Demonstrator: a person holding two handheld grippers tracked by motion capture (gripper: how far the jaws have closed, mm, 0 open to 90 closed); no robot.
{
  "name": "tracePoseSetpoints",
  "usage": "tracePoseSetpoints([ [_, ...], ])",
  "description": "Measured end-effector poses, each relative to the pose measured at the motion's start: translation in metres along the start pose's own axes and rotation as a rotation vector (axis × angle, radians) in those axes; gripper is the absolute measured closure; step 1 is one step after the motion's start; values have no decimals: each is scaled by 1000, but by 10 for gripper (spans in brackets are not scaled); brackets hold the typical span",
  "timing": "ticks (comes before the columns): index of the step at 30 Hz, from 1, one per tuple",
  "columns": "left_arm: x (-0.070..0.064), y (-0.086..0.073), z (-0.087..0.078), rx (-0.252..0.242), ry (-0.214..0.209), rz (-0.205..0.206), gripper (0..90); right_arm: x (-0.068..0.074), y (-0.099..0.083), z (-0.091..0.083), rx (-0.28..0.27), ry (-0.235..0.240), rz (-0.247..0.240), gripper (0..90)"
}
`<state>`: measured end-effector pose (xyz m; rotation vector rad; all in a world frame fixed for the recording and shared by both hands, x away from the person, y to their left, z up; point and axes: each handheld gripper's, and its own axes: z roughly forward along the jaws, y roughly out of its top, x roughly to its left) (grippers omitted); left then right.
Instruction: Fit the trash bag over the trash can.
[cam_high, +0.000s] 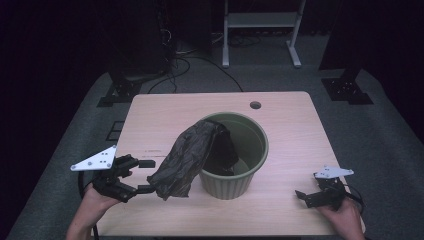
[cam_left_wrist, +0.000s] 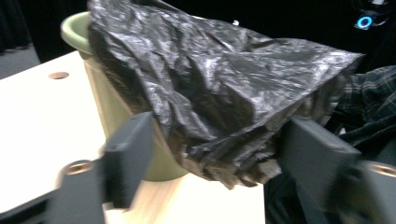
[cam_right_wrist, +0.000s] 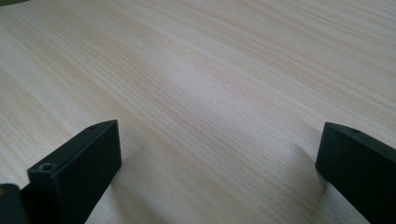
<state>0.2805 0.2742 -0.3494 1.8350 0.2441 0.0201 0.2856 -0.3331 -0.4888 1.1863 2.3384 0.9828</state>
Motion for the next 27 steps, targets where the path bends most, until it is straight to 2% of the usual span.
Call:
tracePoseSetpoints([
  [4,2,3,4,-1,-22,16,664,0,0,0,0,0,0,0],
  [5,3,5,6,-2,-26,19,664,0,0,0,0,0,0,0],
  [7,3,9,9,-3,-28,34,813,0,0,0,0,0,1,0],
  [9,5,13,11,-15,-24,39,880,0,0,0,1,0,0,0],
  [20,19,41,38,-97,-54,74,888,-1,0,0,1,-1,0,0],
  [27,31,49,59,-126,-52,65,885,-1,1,0,8,0,0,0],
])
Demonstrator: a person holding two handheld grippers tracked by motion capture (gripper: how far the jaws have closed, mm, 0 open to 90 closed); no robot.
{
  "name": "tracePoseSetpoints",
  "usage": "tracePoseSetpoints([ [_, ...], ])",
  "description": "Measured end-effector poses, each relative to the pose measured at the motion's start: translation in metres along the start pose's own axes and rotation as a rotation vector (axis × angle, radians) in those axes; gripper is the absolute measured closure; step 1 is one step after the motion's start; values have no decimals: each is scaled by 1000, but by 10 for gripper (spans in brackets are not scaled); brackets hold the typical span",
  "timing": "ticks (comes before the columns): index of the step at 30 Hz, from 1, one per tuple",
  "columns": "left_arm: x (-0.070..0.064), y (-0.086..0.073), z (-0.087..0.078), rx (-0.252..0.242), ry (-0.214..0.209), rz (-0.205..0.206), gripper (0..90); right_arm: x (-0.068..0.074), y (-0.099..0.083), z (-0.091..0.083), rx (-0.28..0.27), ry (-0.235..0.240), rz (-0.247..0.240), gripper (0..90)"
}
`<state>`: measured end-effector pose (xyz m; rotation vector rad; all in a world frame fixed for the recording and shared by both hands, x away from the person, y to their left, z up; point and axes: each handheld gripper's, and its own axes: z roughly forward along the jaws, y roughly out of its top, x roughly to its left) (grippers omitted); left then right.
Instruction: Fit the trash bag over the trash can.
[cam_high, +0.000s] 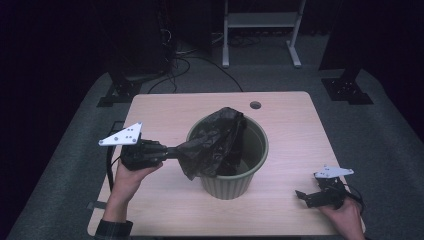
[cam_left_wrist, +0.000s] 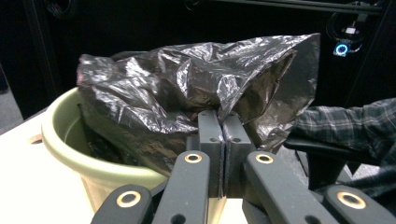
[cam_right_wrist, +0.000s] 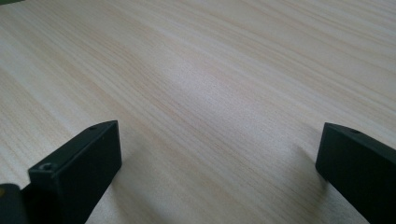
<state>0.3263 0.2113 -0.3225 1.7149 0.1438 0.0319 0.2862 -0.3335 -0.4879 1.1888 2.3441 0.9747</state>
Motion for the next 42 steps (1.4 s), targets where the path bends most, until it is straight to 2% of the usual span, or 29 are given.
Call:
tracePoseSetpoints([
  [7,11,10,9,-30,10,1,885,-1,3,-2,-8,7,10,0],
  [12,17,15,15,-49,13,-6,886,-3,11,-7,-41,27,16,0],
  [19,26,17,27,-42,34,-15,886,-4,28,-16,-91,56,11,0],
  [22,28,17,31,-36,46,-18,886,-3,39,-25,-139,86,8,0],
  [28,27,17,33,-38,47,-19,886,3,63,-44,-243,161,-31,88],
  [30,27,17,34,-40,40,-21,886,5,69,-47,-271,183,-50,97],
  [31,27,17,34,-38,38,-22,885,5,71,-48,-289,208,-54,131],
  [33,28,16,35,-36,30,-23,885,6,76,-50,-326,257,-72,144],
  [40,28,16,36,-19,-8,-23,886,8,95,-55,-406,342,-128,248],
  [42,29,16,37,-13,-15,-34,885,9,103,-58,-431,370,-140,299],
])
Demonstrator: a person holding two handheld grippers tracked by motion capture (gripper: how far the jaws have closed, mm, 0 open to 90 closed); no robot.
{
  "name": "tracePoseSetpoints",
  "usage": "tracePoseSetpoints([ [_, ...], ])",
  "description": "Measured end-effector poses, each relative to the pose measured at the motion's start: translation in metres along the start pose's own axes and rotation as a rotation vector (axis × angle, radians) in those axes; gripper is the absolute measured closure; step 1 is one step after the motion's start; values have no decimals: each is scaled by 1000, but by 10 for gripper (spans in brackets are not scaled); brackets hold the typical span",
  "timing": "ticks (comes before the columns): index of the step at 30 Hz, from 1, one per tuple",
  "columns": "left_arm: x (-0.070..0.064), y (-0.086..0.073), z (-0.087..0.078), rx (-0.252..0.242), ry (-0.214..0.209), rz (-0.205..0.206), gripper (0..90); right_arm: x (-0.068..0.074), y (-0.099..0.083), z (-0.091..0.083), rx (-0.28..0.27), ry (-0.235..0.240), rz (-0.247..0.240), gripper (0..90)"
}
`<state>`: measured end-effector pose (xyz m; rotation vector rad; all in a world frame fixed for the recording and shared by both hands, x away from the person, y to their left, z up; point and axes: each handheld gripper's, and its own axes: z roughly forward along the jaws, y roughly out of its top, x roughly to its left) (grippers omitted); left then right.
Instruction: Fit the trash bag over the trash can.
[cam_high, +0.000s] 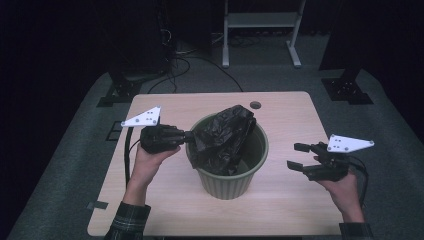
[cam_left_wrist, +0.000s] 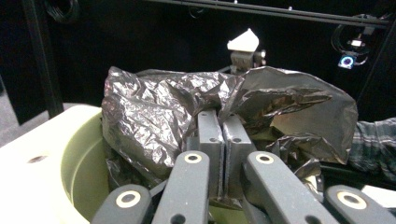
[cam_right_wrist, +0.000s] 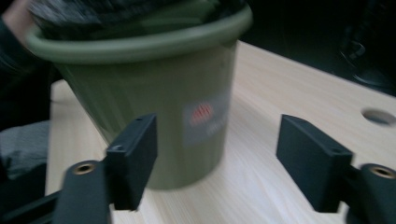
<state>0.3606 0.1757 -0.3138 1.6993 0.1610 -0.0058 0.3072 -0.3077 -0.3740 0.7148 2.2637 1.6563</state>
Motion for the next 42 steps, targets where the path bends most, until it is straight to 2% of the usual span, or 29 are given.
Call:
tracePoseSetpoints([
  [1,0,0,0,3,1,-5,885,0,5,1,-18,26,-5,334],
  [7,1,-1,2,16,18,-18,886,4,32,13,-83,76,-32,399],
  [13,3,3,5,15,37,-34,885,12,60,28,-100,129,-83,403],
  [16,5,7,9,9,36,-29,885,19,75,38,-98,155,-113,396],
  [23,7,20,17,19,28,-20,885,30,103,56,-99,170,-175,374],
  [26,6,22,17,16,26,-18,885,28,113,63,-90,156,-190,367],
  [29,4,23,15,16,25,-16,885,23,119,69,-78,156,-185,367],
  [31,2,25,13,12,23,-10,886,13,125,85,-46,160,-167,369],
  [35,-1,29,11,4,13,3,886,6,126,102,-14,159,-158,374],
  [37,-4,36,9,-8,13,15,886,-1,124,111,19,164,-136,376],
  [42,-2,44,9,-31,9,20,886,-3,119,118,60,177,-122,398],
])
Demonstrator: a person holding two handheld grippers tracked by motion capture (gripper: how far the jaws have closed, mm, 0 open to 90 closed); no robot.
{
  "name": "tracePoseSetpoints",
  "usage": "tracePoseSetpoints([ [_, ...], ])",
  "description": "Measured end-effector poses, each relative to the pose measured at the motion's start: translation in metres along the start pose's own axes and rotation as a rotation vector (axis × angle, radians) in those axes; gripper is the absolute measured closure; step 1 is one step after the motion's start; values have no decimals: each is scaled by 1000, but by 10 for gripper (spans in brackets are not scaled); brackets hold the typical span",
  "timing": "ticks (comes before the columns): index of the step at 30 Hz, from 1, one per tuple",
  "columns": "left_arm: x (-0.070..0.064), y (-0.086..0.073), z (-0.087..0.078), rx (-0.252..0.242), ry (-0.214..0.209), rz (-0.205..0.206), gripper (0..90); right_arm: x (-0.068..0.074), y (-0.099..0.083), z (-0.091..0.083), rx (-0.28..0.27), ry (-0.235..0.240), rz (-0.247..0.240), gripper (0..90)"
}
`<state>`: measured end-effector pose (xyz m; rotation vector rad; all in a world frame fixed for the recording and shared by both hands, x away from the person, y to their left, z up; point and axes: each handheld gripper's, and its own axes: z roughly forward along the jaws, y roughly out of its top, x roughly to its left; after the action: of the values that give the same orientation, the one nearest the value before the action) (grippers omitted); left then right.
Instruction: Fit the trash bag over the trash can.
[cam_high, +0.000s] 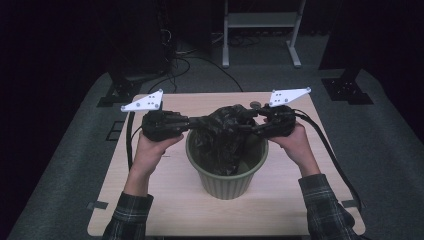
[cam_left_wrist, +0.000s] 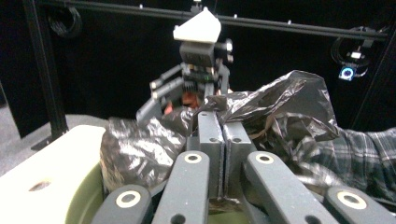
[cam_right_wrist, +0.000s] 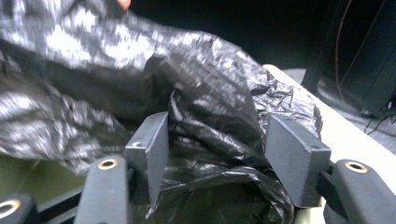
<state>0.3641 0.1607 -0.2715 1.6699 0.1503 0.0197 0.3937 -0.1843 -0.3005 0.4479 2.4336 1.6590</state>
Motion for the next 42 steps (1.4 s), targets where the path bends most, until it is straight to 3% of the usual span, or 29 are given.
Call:
tracePoseSetpoints([
  [7,13,11,17,-23,-2,-7,886,7,-3,7,63,70,3,430],
  [15,31,3,41,29,3,-54,886,18,-6,13,99,127,-11,440],
  [18,34,-3,46,67,15,-66,886,20,-2,3,57,106,-25,428],
  [23,36,-7,47,75,20,-80,885,23,7,-13,-40,106,-34,425],
  [26,36,-7,49,83,22,-83,885,26,11,-13,-58,120,-43,462],
  [28,35,-8,51,90,19,-82,881,28,13,-9,-54,142,-43,585],
  [31,33,-8,48,89,33,-82,765,29,15,-5,-43,120,-47,818],
  [33,32,-9,41,88,60,-87,659,26,13,-6,-31,109,-30,895],
  [37,28,-11,21,58,85,-113,536,17,8,-11,-38,74,8,900],
  [42,19,-13,-2,39,115,-113,445,8,0,-14,-53,46,46,900],
])
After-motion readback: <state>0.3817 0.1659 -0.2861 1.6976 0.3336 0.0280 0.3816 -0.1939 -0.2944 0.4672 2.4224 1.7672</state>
